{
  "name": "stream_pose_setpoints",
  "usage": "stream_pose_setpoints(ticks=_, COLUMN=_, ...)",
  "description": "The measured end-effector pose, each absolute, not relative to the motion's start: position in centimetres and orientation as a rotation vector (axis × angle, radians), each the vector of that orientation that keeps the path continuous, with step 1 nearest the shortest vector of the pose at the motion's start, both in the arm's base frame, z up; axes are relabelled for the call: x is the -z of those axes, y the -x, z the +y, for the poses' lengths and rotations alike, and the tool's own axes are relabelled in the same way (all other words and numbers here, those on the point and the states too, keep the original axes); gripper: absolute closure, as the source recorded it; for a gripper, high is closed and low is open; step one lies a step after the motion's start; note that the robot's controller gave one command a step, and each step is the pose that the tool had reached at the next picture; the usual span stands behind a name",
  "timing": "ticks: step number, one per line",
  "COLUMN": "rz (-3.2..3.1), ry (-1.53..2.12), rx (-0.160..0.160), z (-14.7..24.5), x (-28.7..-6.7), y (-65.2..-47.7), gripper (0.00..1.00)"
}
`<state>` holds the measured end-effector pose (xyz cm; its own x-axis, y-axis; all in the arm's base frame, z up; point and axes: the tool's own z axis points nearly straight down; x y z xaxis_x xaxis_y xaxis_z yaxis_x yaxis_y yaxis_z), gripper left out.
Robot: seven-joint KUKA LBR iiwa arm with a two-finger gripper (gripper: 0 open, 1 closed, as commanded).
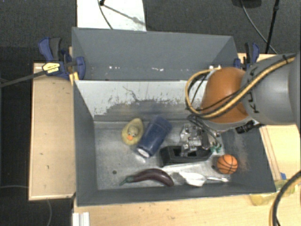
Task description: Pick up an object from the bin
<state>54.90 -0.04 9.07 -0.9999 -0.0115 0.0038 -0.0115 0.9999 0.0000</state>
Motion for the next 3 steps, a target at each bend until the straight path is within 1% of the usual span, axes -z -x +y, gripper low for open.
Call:
stream_pose_setpoints(ticks=1, rz=-3.138, ry=-0.018, rx=0.0, z=0.0, x=-9.1, y=-54.9, gripper=1.0)
stream_pose_setpoints(ticks=2, rz=-3.135, ry=0.061, rx=0.001, z=0.2, x=-12.3, y=-54.4, gripper=1.0)
stream_pose_setpoints(ticks=3, rz=-3.134, ry=0.063, rx=-0.001, z=0.2, x=-18.1, y=-54.0, gripper=1.0)
